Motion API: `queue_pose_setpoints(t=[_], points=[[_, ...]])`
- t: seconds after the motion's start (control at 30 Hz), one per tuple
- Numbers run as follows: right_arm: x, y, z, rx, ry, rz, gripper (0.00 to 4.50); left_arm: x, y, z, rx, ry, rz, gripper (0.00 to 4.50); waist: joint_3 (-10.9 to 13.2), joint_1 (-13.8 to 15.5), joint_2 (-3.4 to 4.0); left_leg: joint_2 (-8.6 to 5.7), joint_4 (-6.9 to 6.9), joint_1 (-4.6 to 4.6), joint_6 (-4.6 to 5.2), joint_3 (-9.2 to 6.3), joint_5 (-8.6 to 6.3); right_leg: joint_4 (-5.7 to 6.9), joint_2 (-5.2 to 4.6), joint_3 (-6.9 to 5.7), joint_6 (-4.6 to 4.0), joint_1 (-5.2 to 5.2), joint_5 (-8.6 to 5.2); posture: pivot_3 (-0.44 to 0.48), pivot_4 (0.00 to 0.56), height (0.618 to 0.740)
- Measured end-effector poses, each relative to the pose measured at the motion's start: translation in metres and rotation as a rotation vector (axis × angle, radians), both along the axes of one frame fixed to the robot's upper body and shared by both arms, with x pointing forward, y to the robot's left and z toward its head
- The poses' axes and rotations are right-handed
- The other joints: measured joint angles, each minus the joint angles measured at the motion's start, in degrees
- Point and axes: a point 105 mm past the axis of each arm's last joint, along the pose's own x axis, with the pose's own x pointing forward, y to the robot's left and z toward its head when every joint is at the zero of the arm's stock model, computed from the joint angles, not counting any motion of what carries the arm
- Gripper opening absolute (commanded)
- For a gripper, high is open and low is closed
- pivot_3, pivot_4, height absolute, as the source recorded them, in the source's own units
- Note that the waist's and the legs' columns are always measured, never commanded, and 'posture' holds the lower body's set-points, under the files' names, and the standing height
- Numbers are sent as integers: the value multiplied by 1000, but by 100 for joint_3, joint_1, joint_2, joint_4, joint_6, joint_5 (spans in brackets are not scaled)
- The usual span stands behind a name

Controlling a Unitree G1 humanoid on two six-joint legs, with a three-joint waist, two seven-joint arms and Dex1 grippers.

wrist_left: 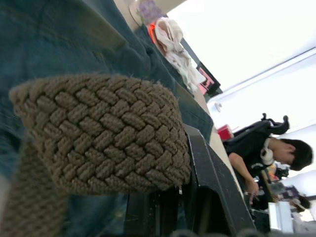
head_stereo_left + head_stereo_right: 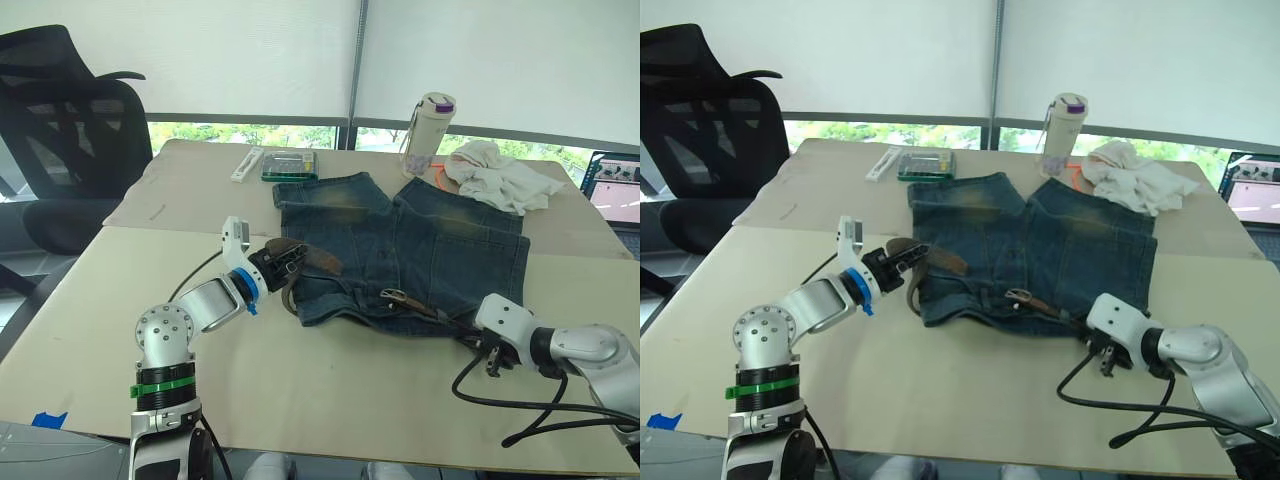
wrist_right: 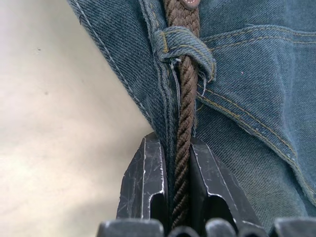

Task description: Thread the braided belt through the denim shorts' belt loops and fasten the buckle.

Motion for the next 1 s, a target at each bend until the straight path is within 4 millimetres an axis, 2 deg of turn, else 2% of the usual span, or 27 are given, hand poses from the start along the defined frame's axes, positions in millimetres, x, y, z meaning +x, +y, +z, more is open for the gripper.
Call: queue_pose_setpoints(t=[0.1,0.2,0.33,0.47,0.6,0.73,0.9,1.0], points=[[-9,-7,0,-26,37,14,2837,-8,0,-8,-2,38,-13,0,0,8,0,-1,0,-1,1,-1,-1,-2,-4,-1,0,2,0,0,150,740],[-16,-8,9,30,39,12,3848,-15,-3,-16,11,79,-22,0,0,13,0,-2,3,-1,3,-1,-2,-2,-5,1,0,4,0,0,150,740],[-28,13,32,197,22,92,3848,-23,-6,-22,7,121,-18,0,0,-7,0,3,1,0,3,-2,-2,-1,-3,4,0,4,0,0,150,740],[-26,38,51,369,-80,171,3848,-28,-7,-35,-1,192,35,0,0,-22,0,3,-1,2,2,-1,-2,2,-4,9,0,1,0,0,150,740],[-24,46,55,399,-119,188,3848,-32,-10,-44,26,239,102,0,0,29,0,-2,2,1,3,-1,-2,-2,-9,8,0,4,0,0,150,740],[-25,62,61,447,-141,244,3848,-34,-12,-47,36,282,185,0,0,37,0,0,0,0,1,-1,-2,-2,-7,9,0,2,0,0,150,740],[-25,64,62,439,-152,261,3848,-31,-3,-42,48,301,273,0,0,42,0,-2,1,1,2,-1,-2,-2,-6,9,0,3,0,0,150,740],[-25,71,58,434,-142,283,3848,-29,-9,-33,69,298,268,0,0,51,0,-2,2,1,2,-1,-1,-2,-5,8,0,4,0,0,150,740]])
